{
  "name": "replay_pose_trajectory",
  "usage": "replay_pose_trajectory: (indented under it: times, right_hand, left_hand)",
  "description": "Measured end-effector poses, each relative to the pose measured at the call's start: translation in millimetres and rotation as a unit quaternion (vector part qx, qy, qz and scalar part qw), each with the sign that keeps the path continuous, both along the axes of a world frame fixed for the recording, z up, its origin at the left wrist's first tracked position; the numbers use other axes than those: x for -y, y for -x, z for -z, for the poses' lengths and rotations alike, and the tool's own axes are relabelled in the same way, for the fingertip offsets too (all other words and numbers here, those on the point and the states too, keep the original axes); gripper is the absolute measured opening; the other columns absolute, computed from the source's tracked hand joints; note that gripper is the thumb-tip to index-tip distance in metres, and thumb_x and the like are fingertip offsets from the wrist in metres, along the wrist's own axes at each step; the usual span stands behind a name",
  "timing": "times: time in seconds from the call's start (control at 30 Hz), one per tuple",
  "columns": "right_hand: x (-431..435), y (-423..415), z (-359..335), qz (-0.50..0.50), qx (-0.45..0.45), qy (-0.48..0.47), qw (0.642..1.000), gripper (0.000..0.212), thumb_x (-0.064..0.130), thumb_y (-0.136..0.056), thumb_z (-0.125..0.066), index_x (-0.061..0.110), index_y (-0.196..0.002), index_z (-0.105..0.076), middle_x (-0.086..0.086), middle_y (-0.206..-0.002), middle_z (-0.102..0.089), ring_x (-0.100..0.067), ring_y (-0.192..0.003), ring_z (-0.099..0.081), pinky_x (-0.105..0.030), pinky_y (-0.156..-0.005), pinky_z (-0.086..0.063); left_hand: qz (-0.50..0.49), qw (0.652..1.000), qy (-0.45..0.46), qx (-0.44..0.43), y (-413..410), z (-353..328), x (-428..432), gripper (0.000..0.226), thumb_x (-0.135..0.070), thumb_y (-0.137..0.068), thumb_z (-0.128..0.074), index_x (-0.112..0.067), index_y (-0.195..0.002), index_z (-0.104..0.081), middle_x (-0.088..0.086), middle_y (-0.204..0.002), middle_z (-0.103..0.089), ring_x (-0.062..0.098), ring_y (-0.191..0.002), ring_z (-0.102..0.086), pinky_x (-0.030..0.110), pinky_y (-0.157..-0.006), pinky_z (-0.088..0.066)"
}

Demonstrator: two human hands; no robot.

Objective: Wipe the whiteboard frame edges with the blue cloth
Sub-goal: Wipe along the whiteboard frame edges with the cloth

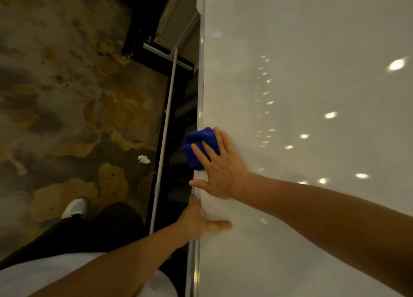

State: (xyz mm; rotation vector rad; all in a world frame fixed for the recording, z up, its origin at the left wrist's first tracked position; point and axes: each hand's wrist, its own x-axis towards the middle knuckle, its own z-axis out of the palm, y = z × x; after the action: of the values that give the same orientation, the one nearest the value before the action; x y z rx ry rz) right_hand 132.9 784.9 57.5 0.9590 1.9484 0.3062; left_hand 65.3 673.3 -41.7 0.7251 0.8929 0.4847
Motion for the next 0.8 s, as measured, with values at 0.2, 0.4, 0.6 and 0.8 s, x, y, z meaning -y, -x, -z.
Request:
replay_pose_trajectory:
  times: [0.2, 0.4, 0.6, 0.8]
  right_hand:
    - [-74, 13, 24, -0.084, -0.009, 0.056, 0.995, 0.083, 0.073, -0.092, -0.01, 0.023, -0.157, -0.003, -0.015, -0.164, -0.01, -0.044, -0.148, 0.008, -0.063, -0.116, 0.007]
    - [-110, 15, 51, -0.068, 0.05, 0.148, 0.985, 0.061, 0.067, -0.096, -0.007, 0.047, -0.151, -0.02, -0.004, -0.166, -0.004, -0.045, -0.146, 0.017, -0.069, -0.111, 0.011]
    - [-164, 18, 58, -0.126, 0.061, 0.2, 0.97, 0.065, 0.066, -0.097, -0.008, 0.04, -0.143, -0.045, -0.002, -0.162, -0.026, -0.036, -0.151, 0.003, -0.065, -0.114, 0.011]
    - [-228, 30, 64, -0.083, 0.079, 0.128, 0.985, 0.066, 0.067, -0.095, -0.004, 0.043, -0.151, -0.029, -0.002, -0.164, -0.018, -0.041, -0.149, 0.007, -0.068, -0.112, 0.009]
  left_hand:
    - [0.026, 0.998, 0.058, -0.003, 6, 2, -16, 0.132, -0.053, -0.035, -0.096, -0.023, -0.141, -0.022, -0.013, -0.131, -0.049, 0.009, -0.119, -0.052, 0.032, -0.1, -0.049]
    - [0.041, 0.996, 0.078, 0.001, -5, 2, -60, 0.141, -0.037, -0.051, -0.097, -0.011, -0.152, -0.002, -0.001, -0.153, -0.03, 0.021, -0.139, -0.035, 0.04, -0.115, -0.036]
    - [-0.088, 0.992, 0.066, 0.056, -6, 0, -106, 0.061, -0.023, -0.068, -0.091, -0.03, -0.113, -0.051, -0.015, -0.123, -0.065, -0.012, -0.096, -0.064, 0.008, -0.069, -0.052]
    - [-0.172, 0.974, 0.125, 0.078, -9, 5, -147, 0.052, -0.029, -0.064, -0.092, -0.035, -0.099, -0.053, -0.019, -0.094, -0.069, -0.016, -0.072, -0.065, 0.007, -0.055, -0.05]
